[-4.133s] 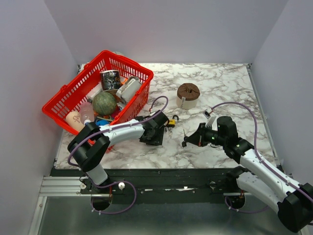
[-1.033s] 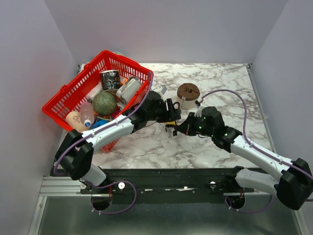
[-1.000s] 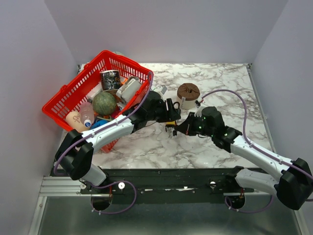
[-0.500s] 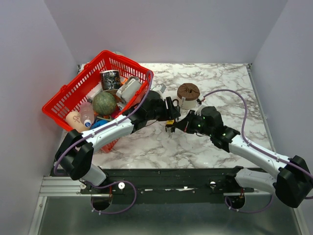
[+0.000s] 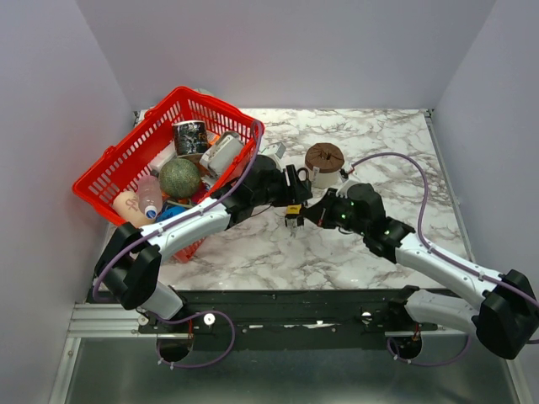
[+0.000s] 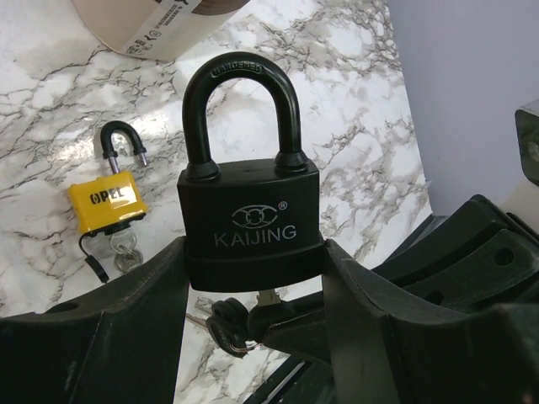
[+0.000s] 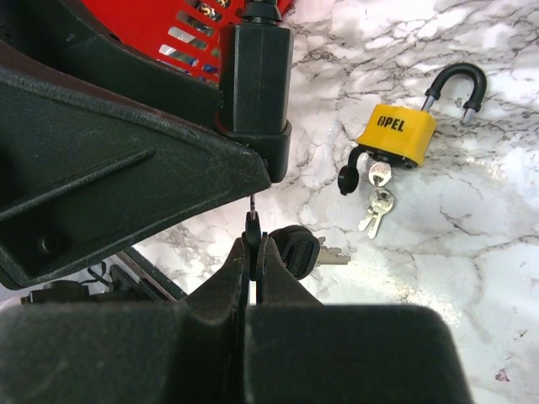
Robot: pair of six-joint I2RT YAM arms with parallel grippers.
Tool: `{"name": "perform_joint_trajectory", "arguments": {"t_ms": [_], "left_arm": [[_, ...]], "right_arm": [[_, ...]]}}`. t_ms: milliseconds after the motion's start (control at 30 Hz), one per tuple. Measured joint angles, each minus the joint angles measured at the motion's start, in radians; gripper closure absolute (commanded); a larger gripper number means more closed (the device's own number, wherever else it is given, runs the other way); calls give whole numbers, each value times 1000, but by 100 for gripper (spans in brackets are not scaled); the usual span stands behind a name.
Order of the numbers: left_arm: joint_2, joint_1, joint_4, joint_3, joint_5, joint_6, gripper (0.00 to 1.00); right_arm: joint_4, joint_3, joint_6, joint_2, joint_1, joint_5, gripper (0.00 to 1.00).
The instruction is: Unlock with the key
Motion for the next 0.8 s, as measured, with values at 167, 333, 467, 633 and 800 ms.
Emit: {"name": "perform_joint_trajectory", "arguments": {"t_ms": [167,333,467,633,800], "left_arm": [[0,0,17,2,2,0,100],[0,0,31,10,1,1,100],[2,0,32,23,0,6,100],[9,0,33,27,2,8,100],[21,-2,37,37,1,12,100]], "right_arm": [[0,5,-21,-8,-2,13,99],[-2,20,-60,-8,-14,12,99],[-7,34,-120,-7,-19,13,99],[-10,35,-169,-7,-21,23,99],[-12,39,-188,-5,-21,36,99]]}}
